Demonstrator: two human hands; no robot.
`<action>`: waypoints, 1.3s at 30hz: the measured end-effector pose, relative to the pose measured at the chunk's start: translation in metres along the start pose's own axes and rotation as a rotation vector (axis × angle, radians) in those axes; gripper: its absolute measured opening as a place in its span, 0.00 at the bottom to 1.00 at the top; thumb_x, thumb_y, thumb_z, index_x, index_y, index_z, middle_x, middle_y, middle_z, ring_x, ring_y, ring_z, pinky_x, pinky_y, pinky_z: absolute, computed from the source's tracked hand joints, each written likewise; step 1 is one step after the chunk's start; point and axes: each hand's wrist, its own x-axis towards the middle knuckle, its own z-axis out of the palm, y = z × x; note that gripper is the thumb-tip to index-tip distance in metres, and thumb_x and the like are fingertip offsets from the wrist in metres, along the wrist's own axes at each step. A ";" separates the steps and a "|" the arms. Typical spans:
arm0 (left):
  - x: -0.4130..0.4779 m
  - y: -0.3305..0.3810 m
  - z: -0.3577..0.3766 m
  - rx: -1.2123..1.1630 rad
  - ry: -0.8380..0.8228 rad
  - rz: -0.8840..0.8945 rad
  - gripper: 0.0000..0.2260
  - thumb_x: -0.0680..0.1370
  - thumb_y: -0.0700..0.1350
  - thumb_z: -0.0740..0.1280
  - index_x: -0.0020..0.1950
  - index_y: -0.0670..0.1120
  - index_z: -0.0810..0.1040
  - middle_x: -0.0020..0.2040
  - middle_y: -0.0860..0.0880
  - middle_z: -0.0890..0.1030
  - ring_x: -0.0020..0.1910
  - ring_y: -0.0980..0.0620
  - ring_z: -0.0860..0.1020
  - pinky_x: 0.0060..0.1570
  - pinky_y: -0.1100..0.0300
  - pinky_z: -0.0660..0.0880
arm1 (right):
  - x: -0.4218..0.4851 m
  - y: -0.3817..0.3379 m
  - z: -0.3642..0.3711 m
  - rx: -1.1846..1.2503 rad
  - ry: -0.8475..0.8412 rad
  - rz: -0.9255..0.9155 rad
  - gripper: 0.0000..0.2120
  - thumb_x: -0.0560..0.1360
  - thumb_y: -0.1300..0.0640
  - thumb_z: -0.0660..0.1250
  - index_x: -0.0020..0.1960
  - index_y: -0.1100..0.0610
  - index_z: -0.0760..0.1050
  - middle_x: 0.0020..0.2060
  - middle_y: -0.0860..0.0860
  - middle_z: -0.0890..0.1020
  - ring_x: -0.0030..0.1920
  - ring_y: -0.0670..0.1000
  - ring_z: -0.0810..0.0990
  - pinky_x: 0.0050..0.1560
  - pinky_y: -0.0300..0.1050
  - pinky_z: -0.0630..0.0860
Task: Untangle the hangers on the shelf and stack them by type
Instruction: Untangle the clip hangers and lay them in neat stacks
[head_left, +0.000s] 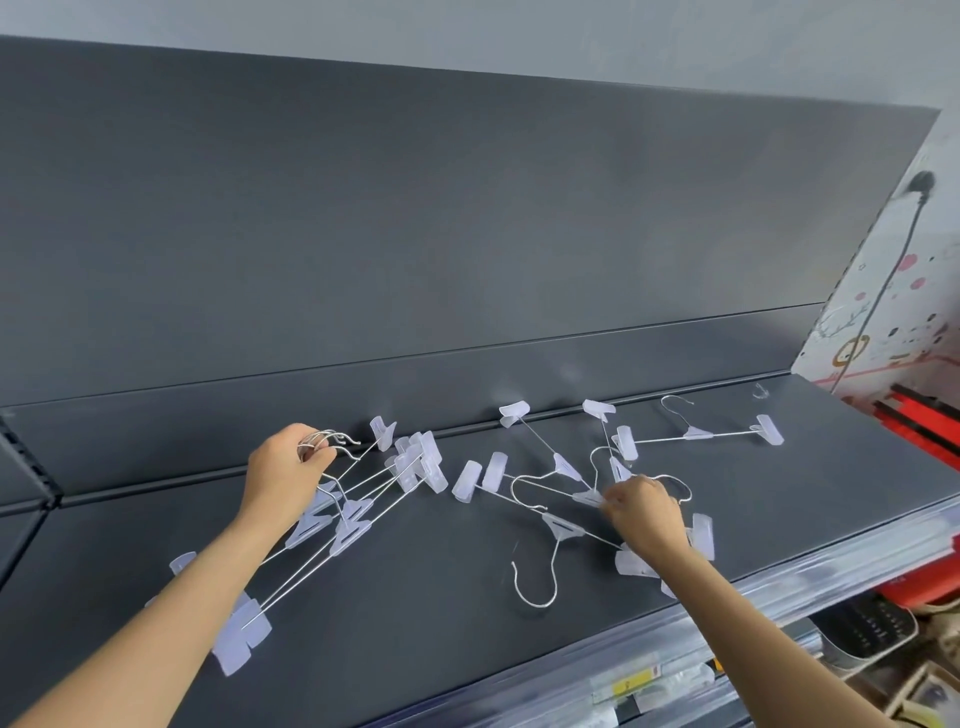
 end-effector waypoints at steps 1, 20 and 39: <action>0.000 0.000 0.000 -0.001 0.001 -0.002 0.02 0.74 0.37 0.66 0.42 0.39 0.77 0.37 0.44 0.77 0.39 0.44 0.73 0.38 0.56 0.65 | -0.001 -0.005 -0.001 -0.034 0.036 -0.007 0.14 0.70 0.62 0.62 0.26 0.56 0.68 0.35 0.57 0.73 0.41 0.60 0.70 0.38 0.46 0.65; 0.002 0.002 0.002 -0.008 -0.006 0.007 0.01 0.73 0.36 0.67 0.42 0.39 0.76 0.37 0.44 0.77 0.37 0.46 0.71 0.34 0.66 0.65 | 0.023 -0.087 0.006 0.207 -0.157 0.025 0.11 0.69 0.61 0.61 0.28 0.57 0.68 0.26 0.52 0.66 0.35 0.54 0.61 0.35 0.42 0.63; 0.003 0.001 0.001 -0.018 -0.019 0.010 0.01 0.73 0.36 0.66 0.43 0.39 0.77 0.38 0.44 0.77 0.39 0.45 0.72 0.34 0.64 0.66 | 0.044 -0.068 -0.082 0.490 0.065 -0.109 0.11 0.73 0.66 0.63 0.32 0.67 0.75 0.21 0.53 0.72 0.15 0.43 0.66 0.20 0.30 0.65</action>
